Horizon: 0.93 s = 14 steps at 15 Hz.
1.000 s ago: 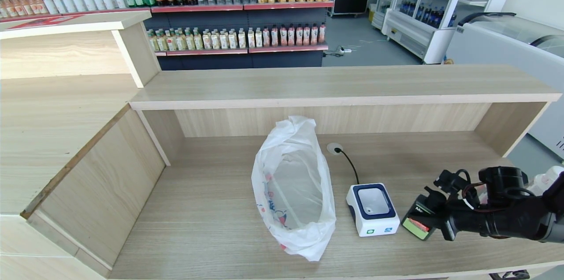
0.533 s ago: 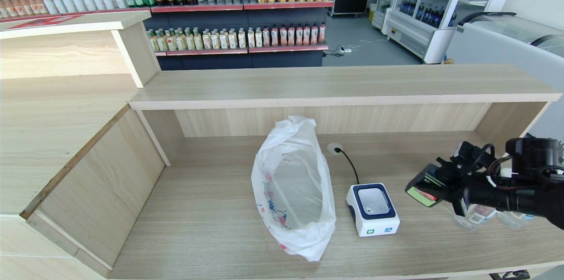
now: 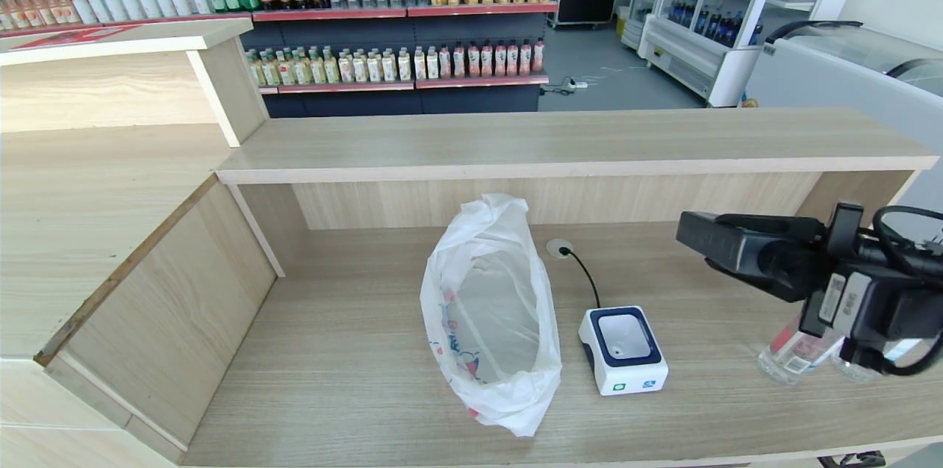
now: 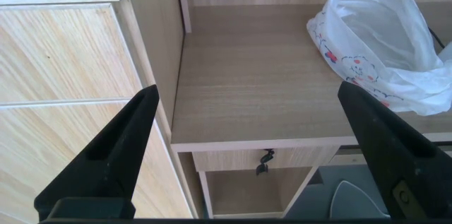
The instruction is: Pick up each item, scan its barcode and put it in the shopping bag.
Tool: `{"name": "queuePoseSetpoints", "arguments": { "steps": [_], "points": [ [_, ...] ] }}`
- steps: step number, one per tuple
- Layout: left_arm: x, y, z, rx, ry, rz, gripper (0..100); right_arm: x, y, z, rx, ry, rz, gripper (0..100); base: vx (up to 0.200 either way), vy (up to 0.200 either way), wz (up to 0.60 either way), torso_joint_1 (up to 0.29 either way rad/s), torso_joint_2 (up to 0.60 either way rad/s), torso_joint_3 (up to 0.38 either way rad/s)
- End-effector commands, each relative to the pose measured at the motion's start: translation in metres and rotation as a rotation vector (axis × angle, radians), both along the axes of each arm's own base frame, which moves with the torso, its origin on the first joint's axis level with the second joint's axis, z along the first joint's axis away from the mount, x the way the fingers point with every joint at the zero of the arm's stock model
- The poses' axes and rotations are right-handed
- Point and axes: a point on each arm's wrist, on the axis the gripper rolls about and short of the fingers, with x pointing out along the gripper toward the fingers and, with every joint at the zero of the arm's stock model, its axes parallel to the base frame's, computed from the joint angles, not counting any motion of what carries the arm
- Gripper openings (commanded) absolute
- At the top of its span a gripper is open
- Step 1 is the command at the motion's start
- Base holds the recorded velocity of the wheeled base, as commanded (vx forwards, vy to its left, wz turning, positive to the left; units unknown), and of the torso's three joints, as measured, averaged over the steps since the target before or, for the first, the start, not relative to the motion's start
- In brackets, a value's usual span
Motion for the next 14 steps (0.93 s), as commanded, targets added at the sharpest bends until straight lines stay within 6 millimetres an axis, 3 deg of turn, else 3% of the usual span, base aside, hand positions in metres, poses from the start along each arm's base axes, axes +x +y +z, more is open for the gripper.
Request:
{"name": "queuePoseSetpoints", "arguments": {
  "steps": [1, 6, 9, 14],
  "points": [
    [0.0, 0.0, 0.0, 0.0, 0.0, 0.0, 100, -0.041, 0.022, 0.023, -0.13, -0.307, 0.162, 0, 0.0, 0.0, 0.0, 0.0, 0.0, 0.0],
    [0.0, 0.0, 0.0, 0.0, 0.001, 0.0, 100, -0.065, 0.055, 0.025, -0.355, -0.669, 0.294, 0, 0.0, 0.0, 0.0, 0.0, 0.0, 0.0],
    [0.0, 0.0, 0.0, 0.0, 0.001, 0.0, 100, -0.085, 0.064, 0.048, -0.383, -0.914, 0.341, 0, 0.0, 0.0, 0.0, 0.0, 0.0, 0.0],
    [0.0, 0.0, 0.0, 0.0, 0.001, 0.0, 100, -0.099, 0.082, 0.058, -0.366, -1.065, 0.439, 0, 0.0, 0.0, 0.0, 0.0, 0.0, 0.0]
  ]
}}
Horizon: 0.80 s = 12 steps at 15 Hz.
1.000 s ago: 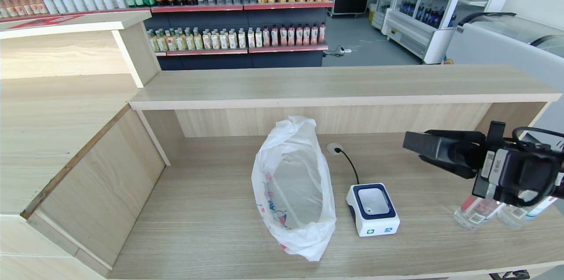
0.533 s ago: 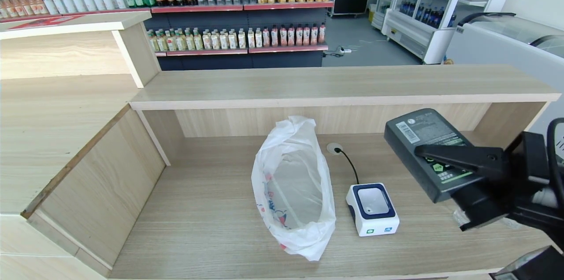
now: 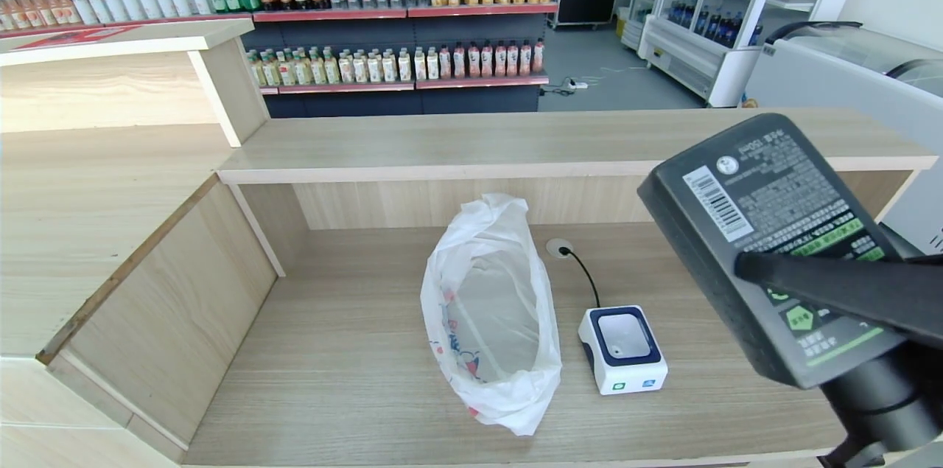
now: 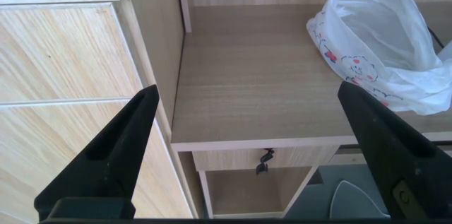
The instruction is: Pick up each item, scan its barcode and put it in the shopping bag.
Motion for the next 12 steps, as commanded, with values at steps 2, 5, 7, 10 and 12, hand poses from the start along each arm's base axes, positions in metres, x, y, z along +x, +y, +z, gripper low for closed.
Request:
{"name": "queuePoseSetpoints", "arguments": {
  "steps": [2, 5, 7, 10, 12],
  "points": [
    [0.0, 0.0, 0.0, 0.0, 0.001, 0.0, 100, -0.01, 0.008, 0.002, -0.007, -0.052, 0.071, 0, 0.0, 0.0, 0.0, 0.0, 0.0, 0.0],
    [0.0, 0.0, 0.0, 0.0, 0.001, 0.0, 100, -0.016, 0.003, 0.006, 0.002, -0.094, 0.07, 0, 0.0, 0.0, 0.0, 0.0, 0.0, 0.0],
    [0.0, 0.0, 0.0, 0.0, 0.0, 0.0, 100, -0.021, -0.002, 0.01, 0.018, -0.127, 0.077, 0, 0.0, 0.0, 0.0, 0.0, 0.0, 0.0],
    [0.0, 0.0, 0.0, 0.0, 0.001, 0.0, 100, -0.028, -0.008, 0.013, 0.031, -0.145, 0.077, 0, 0.0, 0.0, 0.0, 0.0, 0.0, 0.0],
    [0.0, 0.0, 0.0, 0.0, 0.001, 0.0, 100, -0.031, -0.009, 0.012, 0.032, -0.148, 0.096, 0, 0.0, 0.0, 0.0, 0.0, 0.0, 0.0]
  ]
}}
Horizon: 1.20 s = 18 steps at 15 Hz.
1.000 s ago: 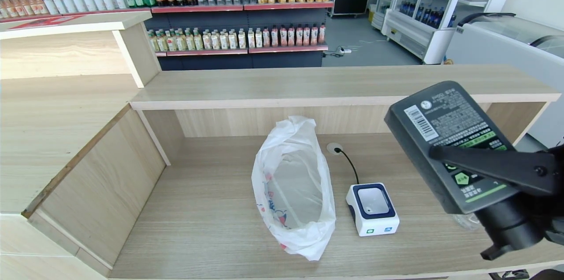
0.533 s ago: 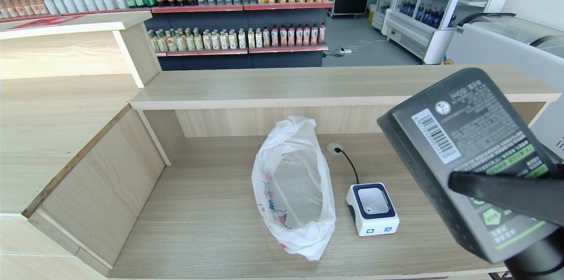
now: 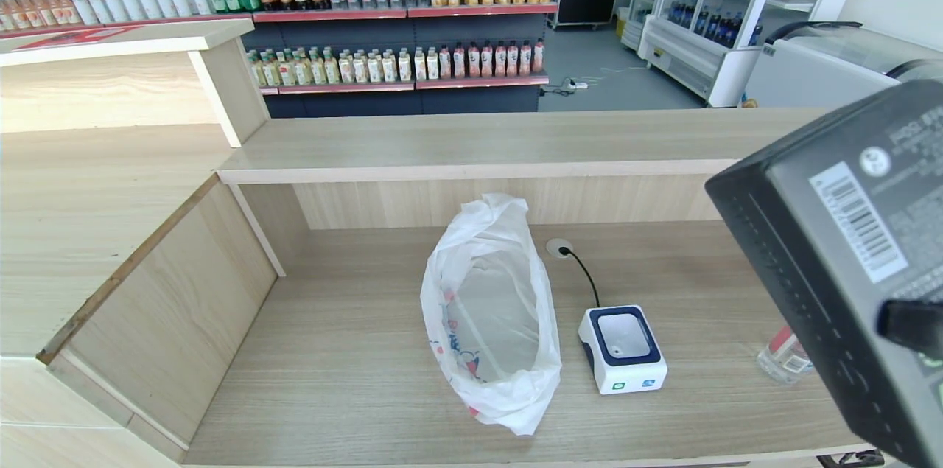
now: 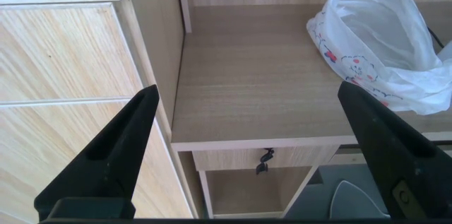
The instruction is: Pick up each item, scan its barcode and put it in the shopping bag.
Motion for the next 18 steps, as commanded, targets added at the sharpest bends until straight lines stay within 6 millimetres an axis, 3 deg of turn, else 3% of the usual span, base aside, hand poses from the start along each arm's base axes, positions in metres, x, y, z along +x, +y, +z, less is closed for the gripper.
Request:
{"name": "queuePoseSetpoints", "arguments": {
  "steps": [1, 13, 15, 18],
  "points": [
    [0.0, 0.0, 0.0, 0.0, 0.001, 0.0, 100, -0.004, -0.002, 0.001, 0.007, -0.01, 0.023, 0, 0.0, 0.0, 0.0, 0.0, 0.0, 0.0],
    [0.0, 0.0, 0.0, 0.0, 0.001, 0.0, 100, -0.012, -0.01, -0.003, -0.036, 0.01, 0.021, 0, 0.0, 0.0, 0.0, 0.0, 0.0, 0.0],
    [0.0, 0.0, 0.0, 0.0, 0.0, 0.0, 100, -0.003, -0.018, -0.001, 0.031, 0.253, -0.088, 0, 0.0, 0.0, 0.0, 0.0, 0.0, 0.0],
    [0.0, 0.0, 0.0, 0.0, 0.001, 0.0, 100, 0.013, -0.044, 0.004, 0.408, 0.826, -0.408, 0, 0.0, 0.0, 0.0, 0.0, 0.0, 0.0]
  ]
}}
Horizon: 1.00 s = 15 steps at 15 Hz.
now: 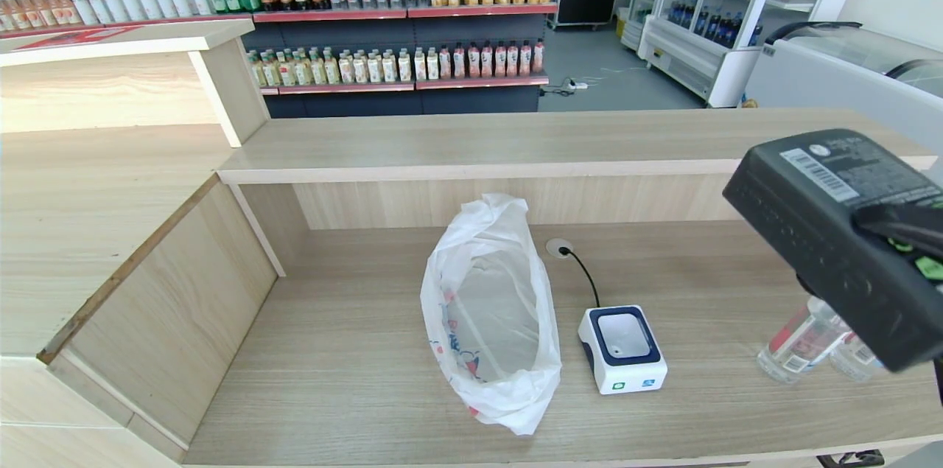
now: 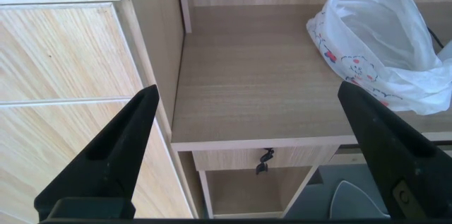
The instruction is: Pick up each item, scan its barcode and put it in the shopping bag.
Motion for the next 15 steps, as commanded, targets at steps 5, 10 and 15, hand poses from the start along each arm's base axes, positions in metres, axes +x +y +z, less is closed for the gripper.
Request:
{"name": "queuePoseSetpoints", "arguments": {
  "steps": [5, 10, 15],
  "points": [
    [0.0, 0.0, 0.0, 0.0, 0.001, 0.0, 100, 0.019, -0.06, 0.019, 0.845, 0.725, -0.927, 0, 0.0, 0.0, 0.0, 0.0, 0.0, 0.0],
    [0.0, 0.0, 0.0, 0.0, 0.001, 0.0, 100, 0.03, -0.08, 0.004, 1.328, 1.119, -1.234, 0, 0.0, 0.0, 0.0, 0.0, 0.0, 0.0],
    [0.0, 0.0, 0.0, 0.0, 0.001, 0.0, 100, 0.056, -0.077, 0.004, 1.498, 1.375, -0.978, 0, 0.0, 0.0, 0.48, -0.002, 0.0, 0.001]
  ]
}}
